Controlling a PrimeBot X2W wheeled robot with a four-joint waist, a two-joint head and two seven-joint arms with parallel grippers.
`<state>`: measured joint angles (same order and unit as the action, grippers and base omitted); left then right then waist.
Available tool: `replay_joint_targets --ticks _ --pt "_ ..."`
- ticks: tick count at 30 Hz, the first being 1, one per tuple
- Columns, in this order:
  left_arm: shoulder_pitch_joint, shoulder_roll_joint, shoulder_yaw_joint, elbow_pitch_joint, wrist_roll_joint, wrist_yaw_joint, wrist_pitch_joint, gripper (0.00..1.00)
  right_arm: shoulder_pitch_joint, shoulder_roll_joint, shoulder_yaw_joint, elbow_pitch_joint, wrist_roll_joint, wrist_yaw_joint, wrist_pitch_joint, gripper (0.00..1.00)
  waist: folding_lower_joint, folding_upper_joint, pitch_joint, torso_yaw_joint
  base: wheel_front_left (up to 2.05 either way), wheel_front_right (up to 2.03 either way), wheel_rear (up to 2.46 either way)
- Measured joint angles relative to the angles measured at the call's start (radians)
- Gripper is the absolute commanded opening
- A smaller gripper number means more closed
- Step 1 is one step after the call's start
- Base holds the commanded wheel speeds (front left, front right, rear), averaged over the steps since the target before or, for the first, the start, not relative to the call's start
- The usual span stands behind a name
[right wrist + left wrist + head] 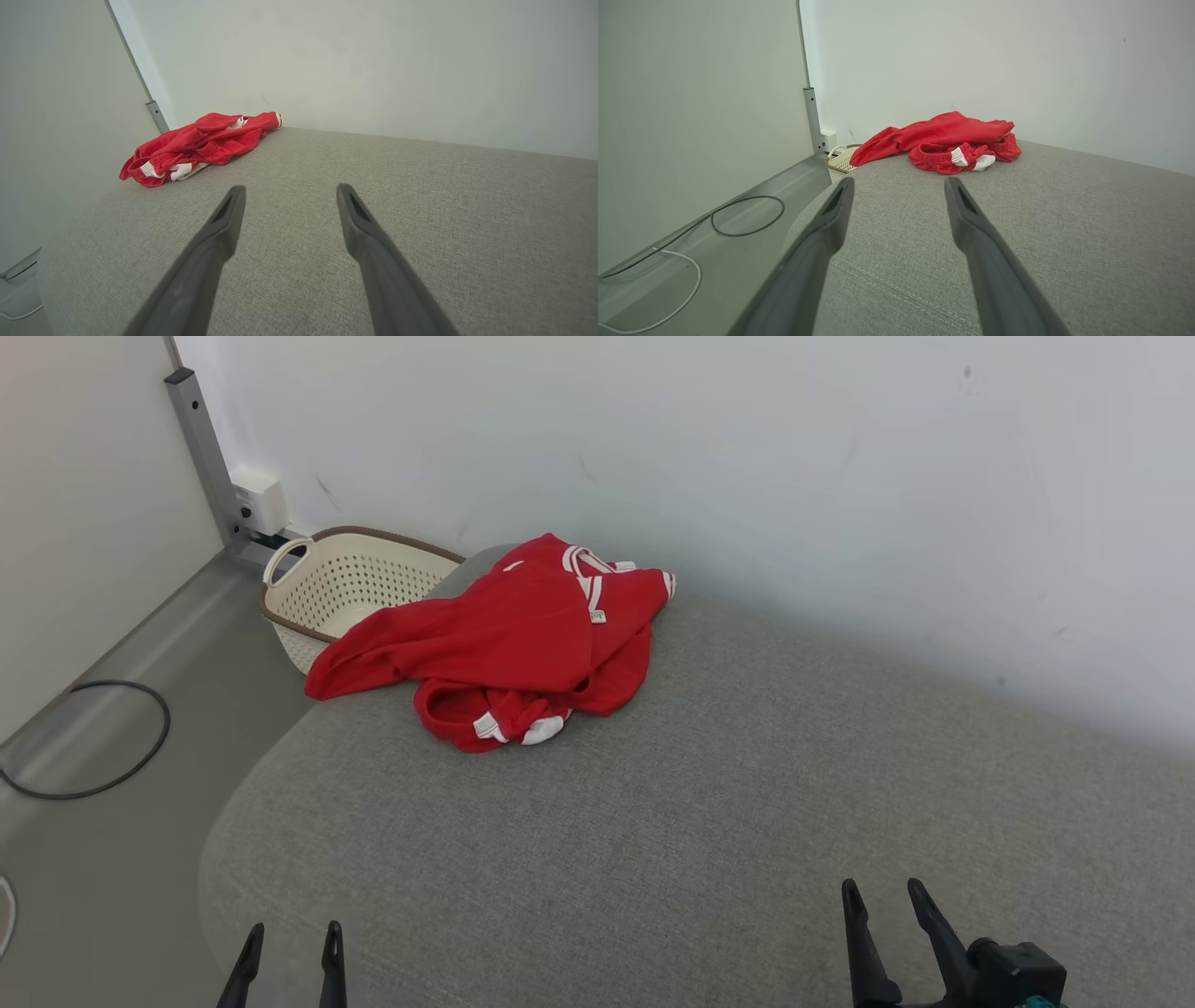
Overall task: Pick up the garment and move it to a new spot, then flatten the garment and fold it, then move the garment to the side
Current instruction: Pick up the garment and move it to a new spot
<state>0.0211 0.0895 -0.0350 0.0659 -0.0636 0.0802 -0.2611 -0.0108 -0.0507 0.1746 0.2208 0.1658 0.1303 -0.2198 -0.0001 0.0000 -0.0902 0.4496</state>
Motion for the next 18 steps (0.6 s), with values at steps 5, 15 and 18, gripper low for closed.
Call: replay_joint_targets --ticks 5,15,18 --pt "0.003 0.004 0.007 -0.004 0.0 0.004 0.0 1.0 -0.001 0.0 0.011 0.003 0.003 0.0 -0.001 1.0 0.0 0.0 -0.002 0.007 0.0 0.0 0.0" --pt "-0.009 0.016 0.023 -0.007 -0.021 -0.007 0.0 1.0 -0.013 0.0 0.028 0.005 0.002 0.0 0.0 1.0 0.0 0.0 0.005 -0.026 0.0 0.0 0.0" --pt "-0.057 0.021 0.047 -0.018 -0.053 -0.017 0.0 1.0 -0.025 0.0 0.041 0.001 -0.001 0.0 0.002 1.0 0.0 0.0 0.011 -0.047 0.0 0.0 0.0"
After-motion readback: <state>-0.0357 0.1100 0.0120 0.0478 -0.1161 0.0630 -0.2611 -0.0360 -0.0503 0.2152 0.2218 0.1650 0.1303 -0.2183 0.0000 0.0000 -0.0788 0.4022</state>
